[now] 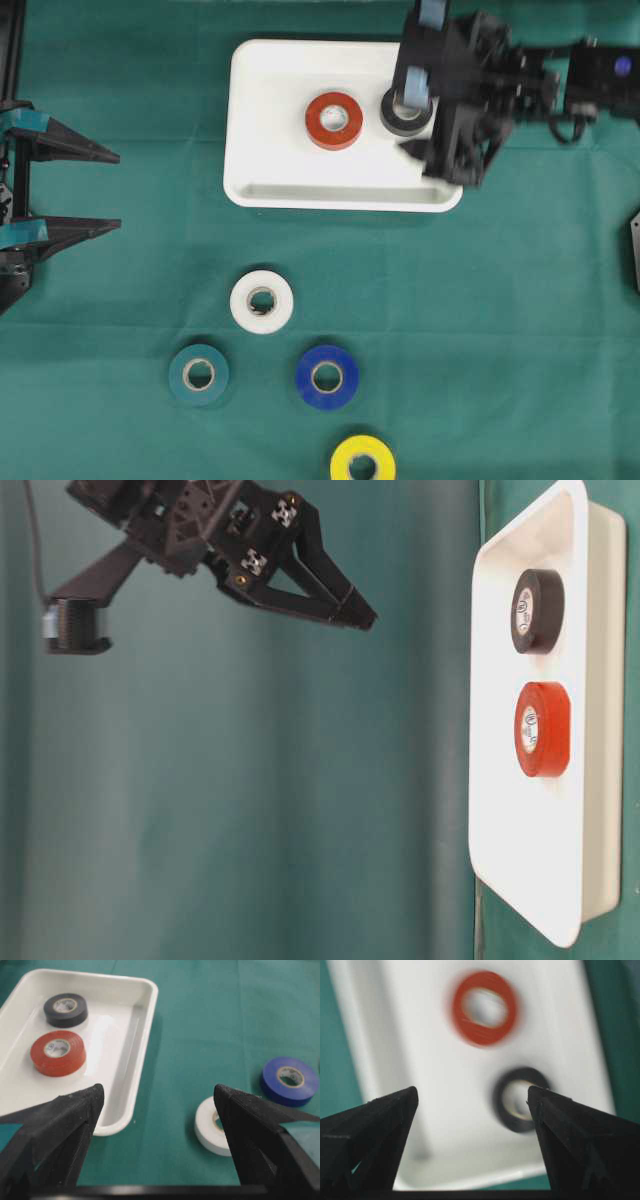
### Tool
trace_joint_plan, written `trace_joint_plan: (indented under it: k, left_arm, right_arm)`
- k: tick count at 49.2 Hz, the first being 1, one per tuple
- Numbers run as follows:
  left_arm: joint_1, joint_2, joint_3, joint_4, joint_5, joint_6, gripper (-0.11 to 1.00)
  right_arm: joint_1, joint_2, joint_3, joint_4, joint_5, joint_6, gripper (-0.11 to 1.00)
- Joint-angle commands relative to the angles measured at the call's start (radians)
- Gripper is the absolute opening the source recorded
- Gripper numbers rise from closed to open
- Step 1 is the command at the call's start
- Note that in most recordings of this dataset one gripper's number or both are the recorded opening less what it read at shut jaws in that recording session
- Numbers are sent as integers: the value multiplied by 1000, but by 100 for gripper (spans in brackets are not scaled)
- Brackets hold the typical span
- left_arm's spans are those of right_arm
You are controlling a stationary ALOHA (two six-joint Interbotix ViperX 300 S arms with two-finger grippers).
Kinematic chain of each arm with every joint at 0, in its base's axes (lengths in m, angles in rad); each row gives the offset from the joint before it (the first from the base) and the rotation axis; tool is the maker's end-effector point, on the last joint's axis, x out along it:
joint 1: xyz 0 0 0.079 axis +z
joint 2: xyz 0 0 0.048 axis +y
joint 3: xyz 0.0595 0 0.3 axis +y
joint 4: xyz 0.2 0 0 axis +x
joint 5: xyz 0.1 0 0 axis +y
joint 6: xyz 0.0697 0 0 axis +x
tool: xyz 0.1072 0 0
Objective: Pick up the tape from a random location and place it into the white case.
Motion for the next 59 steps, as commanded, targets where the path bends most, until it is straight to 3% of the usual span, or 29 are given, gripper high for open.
trace_joint_plan:
  k: [1,9,22,44,59]
  left_arm:
    - [3,6,-21,-2,-3,0,98]
    - [2,6,-21,-2,-5,0,98]
    - [2,5,-21,-2,6,0,98]
    - [3,3,-21,0,11,0,98]
    - [3,2,-20,-2,18,2,98]
  right_arm:
    - [58,-21,-9,3,-26,11,85]
    - [118,-23,-8,3,-44,37,85]
    - [135,-101,48,2,-58,38,85]
    - [155,-499,319,6,-219,43,85]
    - [153,-716,514,12,-244,43,85]
